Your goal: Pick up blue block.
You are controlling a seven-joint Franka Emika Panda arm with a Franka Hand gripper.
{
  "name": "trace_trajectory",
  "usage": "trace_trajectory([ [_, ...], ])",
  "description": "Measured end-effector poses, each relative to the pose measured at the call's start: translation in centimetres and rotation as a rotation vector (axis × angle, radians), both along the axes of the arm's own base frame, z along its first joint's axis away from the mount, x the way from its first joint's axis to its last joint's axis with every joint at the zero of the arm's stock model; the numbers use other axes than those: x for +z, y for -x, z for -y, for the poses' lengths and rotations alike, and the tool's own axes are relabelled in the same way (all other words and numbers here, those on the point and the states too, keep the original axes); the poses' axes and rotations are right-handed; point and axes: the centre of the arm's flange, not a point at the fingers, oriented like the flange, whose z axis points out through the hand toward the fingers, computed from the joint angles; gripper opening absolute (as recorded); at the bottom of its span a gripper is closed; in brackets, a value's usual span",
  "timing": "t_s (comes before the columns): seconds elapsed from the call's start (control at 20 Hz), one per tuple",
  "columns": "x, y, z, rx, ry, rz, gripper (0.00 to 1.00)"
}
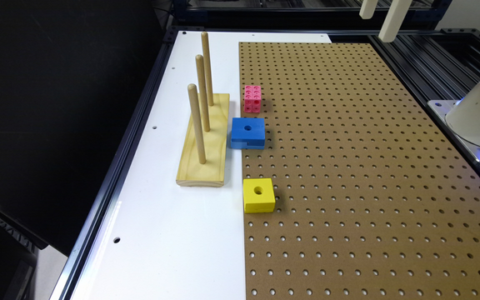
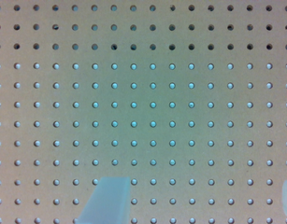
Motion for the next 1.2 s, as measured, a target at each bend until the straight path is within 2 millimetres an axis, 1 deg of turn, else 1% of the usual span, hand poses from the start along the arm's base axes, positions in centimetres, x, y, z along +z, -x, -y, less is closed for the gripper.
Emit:
trace_trajectory([
  [1.2,0.22,-0.23,0.01,0.0,0.0,0.017,1.0],
])
